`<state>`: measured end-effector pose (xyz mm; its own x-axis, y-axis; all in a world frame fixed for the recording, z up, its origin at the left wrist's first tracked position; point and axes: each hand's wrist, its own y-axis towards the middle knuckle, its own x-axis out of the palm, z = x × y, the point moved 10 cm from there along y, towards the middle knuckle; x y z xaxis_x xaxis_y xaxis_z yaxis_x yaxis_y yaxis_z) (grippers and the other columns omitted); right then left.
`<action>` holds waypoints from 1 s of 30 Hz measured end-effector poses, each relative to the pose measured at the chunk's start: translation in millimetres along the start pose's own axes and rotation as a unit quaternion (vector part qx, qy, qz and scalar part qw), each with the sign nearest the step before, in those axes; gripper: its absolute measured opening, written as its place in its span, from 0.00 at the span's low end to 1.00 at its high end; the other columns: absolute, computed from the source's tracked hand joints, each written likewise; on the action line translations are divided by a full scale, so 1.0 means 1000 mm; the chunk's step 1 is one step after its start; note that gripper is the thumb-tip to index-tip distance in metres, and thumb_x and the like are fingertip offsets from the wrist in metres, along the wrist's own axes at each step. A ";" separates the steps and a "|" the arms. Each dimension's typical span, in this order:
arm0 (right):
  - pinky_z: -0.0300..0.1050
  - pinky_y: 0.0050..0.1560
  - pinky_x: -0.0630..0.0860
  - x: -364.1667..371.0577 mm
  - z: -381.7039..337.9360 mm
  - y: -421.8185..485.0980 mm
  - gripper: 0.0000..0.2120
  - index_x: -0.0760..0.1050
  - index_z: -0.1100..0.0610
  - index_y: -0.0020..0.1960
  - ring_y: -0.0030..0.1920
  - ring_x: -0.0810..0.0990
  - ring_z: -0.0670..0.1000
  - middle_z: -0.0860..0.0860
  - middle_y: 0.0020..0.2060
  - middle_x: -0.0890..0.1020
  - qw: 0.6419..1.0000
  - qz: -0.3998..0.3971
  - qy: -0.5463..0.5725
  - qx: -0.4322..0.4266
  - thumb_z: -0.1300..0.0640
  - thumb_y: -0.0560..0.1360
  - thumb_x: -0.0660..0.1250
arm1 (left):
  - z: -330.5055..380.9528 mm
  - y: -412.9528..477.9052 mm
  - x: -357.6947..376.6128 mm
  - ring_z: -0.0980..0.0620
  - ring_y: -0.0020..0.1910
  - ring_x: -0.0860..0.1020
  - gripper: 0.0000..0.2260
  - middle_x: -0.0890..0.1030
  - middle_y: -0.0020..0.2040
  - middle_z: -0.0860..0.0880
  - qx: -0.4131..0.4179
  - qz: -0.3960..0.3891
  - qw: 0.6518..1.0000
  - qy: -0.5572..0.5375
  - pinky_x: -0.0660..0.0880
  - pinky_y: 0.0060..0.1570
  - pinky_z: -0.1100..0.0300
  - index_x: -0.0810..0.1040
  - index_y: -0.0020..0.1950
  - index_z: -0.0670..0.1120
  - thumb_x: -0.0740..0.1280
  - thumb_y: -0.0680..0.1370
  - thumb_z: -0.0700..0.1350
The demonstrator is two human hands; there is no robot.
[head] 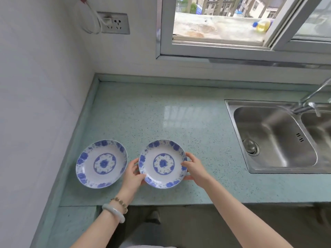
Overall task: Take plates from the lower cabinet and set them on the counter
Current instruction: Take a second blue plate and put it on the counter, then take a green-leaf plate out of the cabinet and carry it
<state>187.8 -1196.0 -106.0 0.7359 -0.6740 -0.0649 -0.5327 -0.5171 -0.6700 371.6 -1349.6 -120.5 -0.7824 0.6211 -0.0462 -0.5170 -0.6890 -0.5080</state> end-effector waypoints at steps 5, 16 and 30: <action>0.55 0.41 0.83 -0.001 0.010 0.015 0.19 0.67 0.45 0.60 0.49 0.81 0.55 0.52 0.51 0.78 1.000 0.007 0.007 0.026 0.65 0.76 0.59 | -0.004 0.012 0.003 0.59 0.51 0.77 0.28 0.77 0.54 0.53 -0.021 -0.010 1.000 0.007 0.79 0.38 0.65 0.68 0.65 0.51 0.65 0.73 0.25; 0.47 0.33 0.81 0.000 0.009 0.023 0.21 0.67 0.52 0.67 0.44 0.83 0.52 0.53 0.50 0.81 0.999 0.017 -0.023 0.026 0.65 0.76 0.59 | 0.002 0.015 0.006 0.49 0.60 0.74 0.30 0.71 0.69 0.45 -0.021 -0.031 0.996 0.076 0.77 0.57 0.52 0.62 0.73 0.46 0.65 0.75 0.29; 0.51 0.70 0.63 -0.071 -0.126 -0.104 0.40 0.54 0.43 0.75 0.71 0.63 0.47 0.48 0.73 0.63 0.948 0.146 -0.123 -0.254 0.52 0.70 0.73 | 0.194 -0.021 0.086 0.60 0.75 0.57 0.43 0.56 0.77 0.56 0.299 -0.161 0.916 0.213 0.56 0.72 0.62 0.50 0.78 0.56 0.73 0.71 0.50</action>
<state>137.9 -1160.6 61.3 0.5685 -0.7162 -0.4047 -0.8150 -0.5573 -0.1587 248.4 -1354.0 52.9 -0.4152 0.8298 -0.3728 -0.8947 -0.4466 0.0025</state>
